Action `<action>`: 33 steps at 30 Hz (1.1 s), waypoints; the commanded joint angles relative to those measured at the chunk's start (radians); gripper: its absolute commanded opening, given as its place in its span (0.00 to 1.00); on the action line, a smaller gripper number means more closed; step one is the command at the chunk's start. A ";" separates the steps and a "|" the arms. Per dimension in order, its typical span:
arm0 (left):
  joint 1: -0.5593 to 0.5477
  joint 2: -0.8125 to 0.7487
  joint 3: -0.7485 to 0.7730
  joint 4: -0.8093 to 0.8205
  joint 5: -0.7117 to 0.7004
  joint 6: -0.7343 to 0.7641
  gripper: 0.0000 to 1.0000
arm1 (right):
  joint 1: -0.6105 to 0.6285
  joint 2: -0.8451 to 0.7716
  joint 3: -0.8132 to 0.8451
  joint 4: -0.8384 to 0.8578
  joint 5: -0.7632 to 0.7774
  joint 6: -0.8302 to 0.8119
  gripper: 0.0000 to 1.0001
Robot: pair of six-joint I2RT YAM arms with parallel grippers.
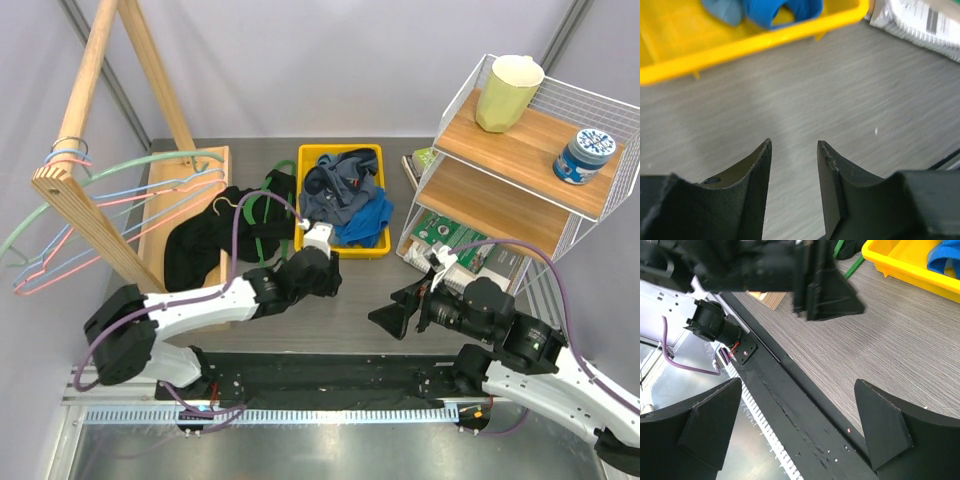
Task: Remove the tank top from the hanger
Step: Pick up the hanger at the center of the board.
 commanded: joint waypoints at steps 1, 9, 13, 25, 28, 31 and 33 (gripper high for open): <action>0.030 0.073 0.149 0.007 -0.029 0.043 0.41 | 0.004 -0.016 0.018 0.008 0.018 0.016 1.00; 0.228 0.122 0.206 -0.005 -0.055 0.031 0.29 | 0.002 -0.027 0.019 0.007 0.016 0.010 1.00; 0.280 0.163 0.267 -0.019 -0.081 0.091 0.25 | 0.004 -0.018 0.019 0.011 0.010 0.004 1.00; 0.473 0.378 0.546 -0.237 -0.109 0.272 0.17 | 0.002 -0.035 0.005 0.020 -0.015 -0.002 1.00; 0.530 0.392 0.569 -0.274 -0.066 0.246 0.22 | 0.004 -0.035 0.007 0.022 -0.021 -0.004 0.99; 0.564 0.426 0.612 -0.347 -0.070 0.224 0.33 | 0.004 -0.036 0.004 0.027 -0.025 -0.010 1.00; 0.576 0.452 0.625 -0.378 -0.084 0.215 0.34 | 0.004 -0.033 0.004 0.027 -0.027 -0.013 1.00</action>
